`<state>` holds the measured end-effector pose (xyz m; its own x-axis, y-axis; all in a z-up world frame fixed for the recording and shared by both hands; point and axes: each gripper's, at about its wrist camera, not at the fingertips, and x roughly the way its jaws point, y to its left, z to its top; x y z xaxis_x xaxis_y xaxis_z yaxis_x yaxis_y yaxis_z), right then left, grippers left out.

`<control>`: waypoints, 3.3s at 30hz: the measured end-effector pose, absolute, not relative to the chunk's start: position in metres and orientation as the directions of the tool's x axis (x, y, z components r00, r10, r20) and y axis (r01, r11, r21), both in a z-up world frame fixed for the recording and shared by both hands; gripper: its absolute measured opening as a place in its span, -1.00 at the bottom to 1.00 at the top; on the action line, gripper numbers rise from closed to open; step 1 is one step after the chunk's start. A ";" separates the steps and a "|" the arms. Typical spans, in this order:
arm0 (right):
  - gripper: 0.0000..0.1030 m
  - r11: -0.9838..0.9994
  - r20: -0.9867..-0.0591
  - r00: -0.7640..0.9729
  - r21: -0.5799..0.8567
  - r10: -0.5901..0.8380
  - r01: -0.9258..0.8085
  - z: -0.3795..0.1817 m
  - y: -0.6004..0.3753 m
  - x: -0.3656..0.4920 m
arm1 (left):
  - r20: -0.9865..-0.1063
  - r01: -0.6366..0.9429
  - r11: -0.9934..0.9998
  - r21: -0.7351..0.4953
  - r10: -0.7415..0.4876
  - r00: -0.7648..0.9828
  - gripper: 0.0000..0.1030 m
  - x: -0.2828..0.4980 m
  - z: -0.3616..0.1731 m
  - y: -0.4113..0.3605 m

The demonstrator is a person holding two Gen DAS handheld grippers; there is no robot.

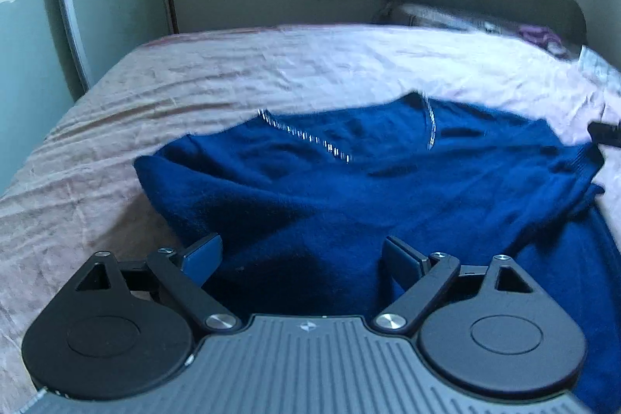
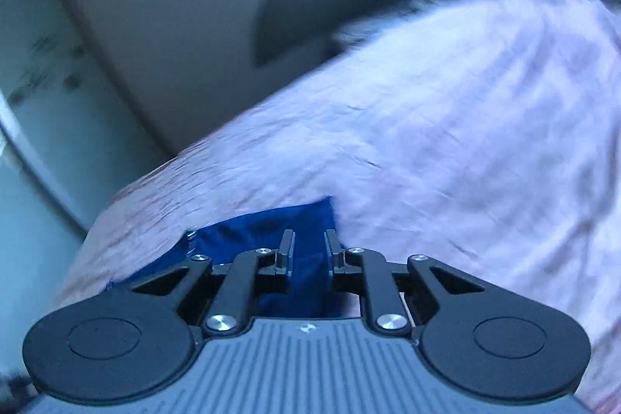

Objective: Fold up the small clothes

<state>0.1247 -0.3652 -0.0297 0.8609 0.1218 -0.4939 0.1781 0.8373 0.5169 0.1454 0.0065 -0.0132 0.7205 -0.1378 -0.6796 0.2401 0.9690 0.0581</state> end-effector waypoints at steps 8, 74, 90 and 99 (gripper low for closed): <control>-0.34 0.899 -0.558 0.806 0.431 0.198 0.078 -0.039 -0.329 0.121 | -0.676 0.257 0.966 0.035 -0.166 0.718 0.80 0.119 -0.007 0.010; 0.54 0.896 -0.717 0.553 0.418 0.425 -0.148 -0.036 -0.301 -0.099 | -0.771 0.192 0.968 -0.160 -0.244 0.588 0.77 -0.098 -0.005 0.082; 0.25 0.741 -0.587 0.459 0.587 0.667 -0.326 -0.046 -0.294 -0.114 | -0.767 0.276 0.946 -0.173 -0.305 0.565 0.81 -0.105 -0.018 0.076; -0.78 0.792 -0.622 0.494 0.518 0.608 -0.323 -0.050 -0.287 -0.113 | -0.758 0.281 0.938 -0.205 -0.333 0.560 -0.79 -0.104 -0.012 0.077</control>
